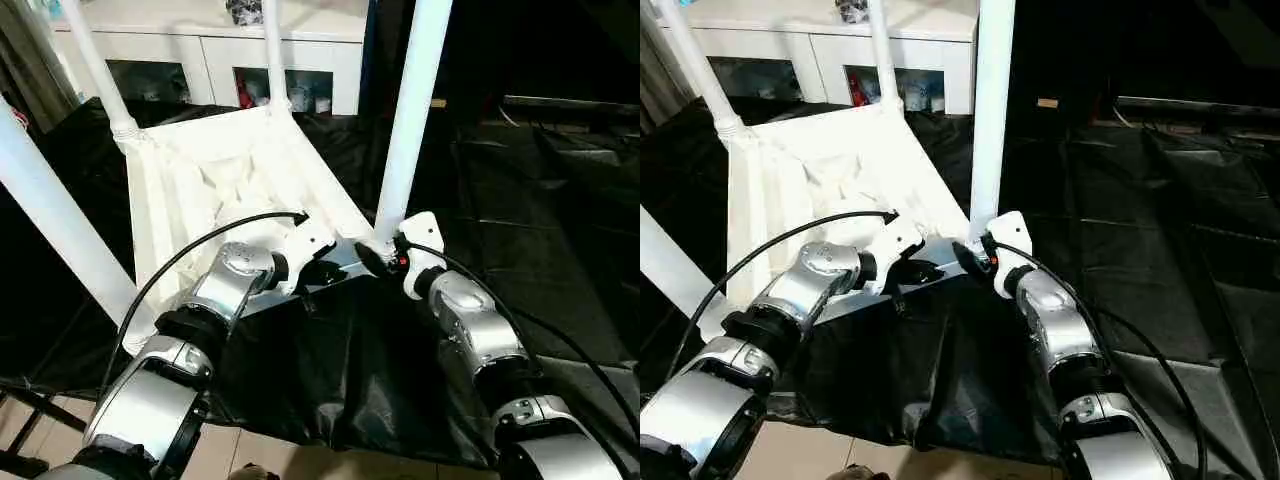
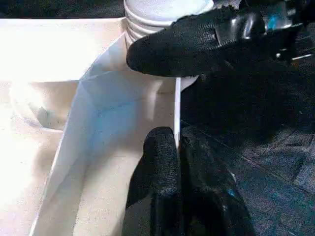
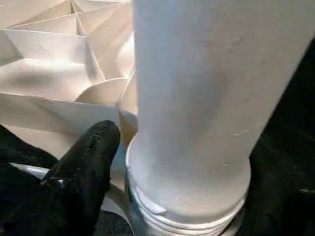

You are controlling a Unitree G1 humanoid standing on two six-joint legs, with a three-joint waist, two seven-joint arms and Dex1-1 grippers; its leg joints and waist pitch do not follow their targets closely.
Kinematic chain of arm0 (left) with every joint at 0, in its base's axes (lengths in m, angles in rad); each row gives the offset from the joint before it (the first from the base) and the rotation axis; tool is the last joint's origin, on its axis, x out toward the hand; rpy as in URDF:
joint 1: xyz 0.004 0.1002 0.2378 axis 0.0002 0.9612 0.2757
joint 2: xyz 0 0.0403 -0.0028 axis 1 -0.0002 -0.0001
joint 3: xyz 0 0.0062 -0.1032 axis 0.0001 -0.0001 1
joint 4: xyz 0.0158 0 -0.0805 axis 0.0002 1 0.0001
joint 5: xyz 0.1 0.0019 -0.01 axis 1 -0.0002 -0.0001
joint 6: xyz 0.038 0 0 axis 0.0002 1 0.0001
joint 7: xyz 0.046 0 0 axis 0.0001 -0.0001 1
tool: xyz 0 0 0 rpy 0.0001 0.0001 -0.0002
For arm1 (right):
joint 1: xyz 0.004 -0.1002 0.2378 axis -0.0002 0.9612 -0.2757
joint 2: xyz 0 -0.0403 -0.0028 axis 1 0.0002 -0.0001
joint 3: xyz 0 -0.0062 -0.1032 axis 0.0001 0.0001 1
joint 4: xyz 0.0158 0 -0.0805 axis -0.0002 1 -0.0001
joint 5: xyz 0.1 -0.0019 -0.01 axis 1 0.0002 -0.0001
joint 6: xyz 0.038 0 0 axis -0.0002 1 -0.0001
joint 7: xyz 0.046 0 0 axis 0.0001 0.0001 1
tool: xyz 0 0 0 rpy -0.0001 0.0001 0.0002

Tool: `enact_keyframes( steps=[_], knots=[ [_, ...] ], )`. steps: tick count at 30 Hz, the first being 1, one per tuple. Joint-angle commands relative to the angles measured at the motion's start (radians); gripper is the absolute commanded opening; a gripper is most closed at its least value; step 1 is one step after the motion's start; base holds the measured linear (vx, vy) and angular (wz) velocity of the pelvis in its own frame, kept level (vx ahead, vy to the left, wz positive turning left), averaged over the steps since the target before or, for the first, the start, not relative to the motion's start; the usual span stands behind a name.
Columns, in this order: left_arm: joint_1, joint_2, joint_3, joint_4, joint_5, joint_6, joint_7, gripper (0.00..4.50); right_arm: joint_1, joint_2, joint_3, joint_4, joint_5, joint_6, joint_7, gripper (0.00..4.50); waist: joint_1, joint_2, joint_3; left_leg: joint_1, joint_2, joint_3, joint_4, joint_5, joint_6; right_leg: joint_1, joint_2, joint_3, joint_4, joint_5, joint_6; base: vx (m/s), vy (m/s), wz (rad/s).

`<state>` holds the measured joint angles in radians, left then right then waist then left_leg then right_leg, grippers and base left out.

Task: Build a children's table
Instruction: Rotate leg to tighten

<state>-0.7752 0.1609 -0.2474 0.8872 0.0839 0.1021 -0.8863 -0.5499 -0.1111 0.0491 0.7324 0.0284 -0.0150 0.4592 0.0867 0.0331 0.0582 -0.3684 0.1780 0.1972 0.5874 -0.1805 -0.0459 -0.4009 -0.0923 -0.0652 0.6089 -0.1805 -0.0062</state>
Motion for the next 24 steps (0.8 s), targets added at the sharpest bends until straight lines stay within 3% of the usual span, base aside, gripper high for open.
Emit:
enact_keyframes(
  steps=[1,8,15,24],
  knots=[
    [-0.011,-0.026,0.021,-0.023,-0.027,-0.025,0.011,0.00,0.008,0.032,0.077,0.002,-0.012,-0.017,0.066,3.90,0.000,-0.008,-0.063,0.011,0.049,-0.029,-0.077,-0.287,0.026,0.042,-0.068,0.045,-0.093,-0.326,-0.207,0.000,0.000,0.00],
    [0.003,-0.011,0.025,-0.030,-0.027,-0.026,0.007,0.00,0.013,0.008,0.056,-0.006,-0.013,-0.030,0.071,3.90,0.000,-0.002,-0.064,0.010,0.050,-0.028,-0.077,-0.273,0.031,0.042,-0.066,0.046,-0.089,-0.284,-0.219,0.000,0.000,0.00],
    [0.010,-0.013,0.040,-0.037,-0.038,-0.050,0.011,0.00,0.009,0.001,0.035,-0.007,-0.007,-0.037,0.070,3.90,-0.001,-0.006,-0.063,0.009,0.050,-0.028,-0.077,-0.279,0.033,0.043,-0.067,0.045,-0.092,-0.304,-0.216,0.000,0.000,0.00],
    [0.032,-0.015,0.048,-0.066,-0.054,-0.056,-0.005,0.00,0.013,0.004,0.031,-0.008,-0.004,-0.038,0.069,3.90,-0.001,-0.001,-0.063,0.008,0.050,-0.028,-0.077,-0.269,0.040,0.041,-0.067,0.046,-0.093,-0.323,-0.208,0.000,0.000,0.00]
  ],
)
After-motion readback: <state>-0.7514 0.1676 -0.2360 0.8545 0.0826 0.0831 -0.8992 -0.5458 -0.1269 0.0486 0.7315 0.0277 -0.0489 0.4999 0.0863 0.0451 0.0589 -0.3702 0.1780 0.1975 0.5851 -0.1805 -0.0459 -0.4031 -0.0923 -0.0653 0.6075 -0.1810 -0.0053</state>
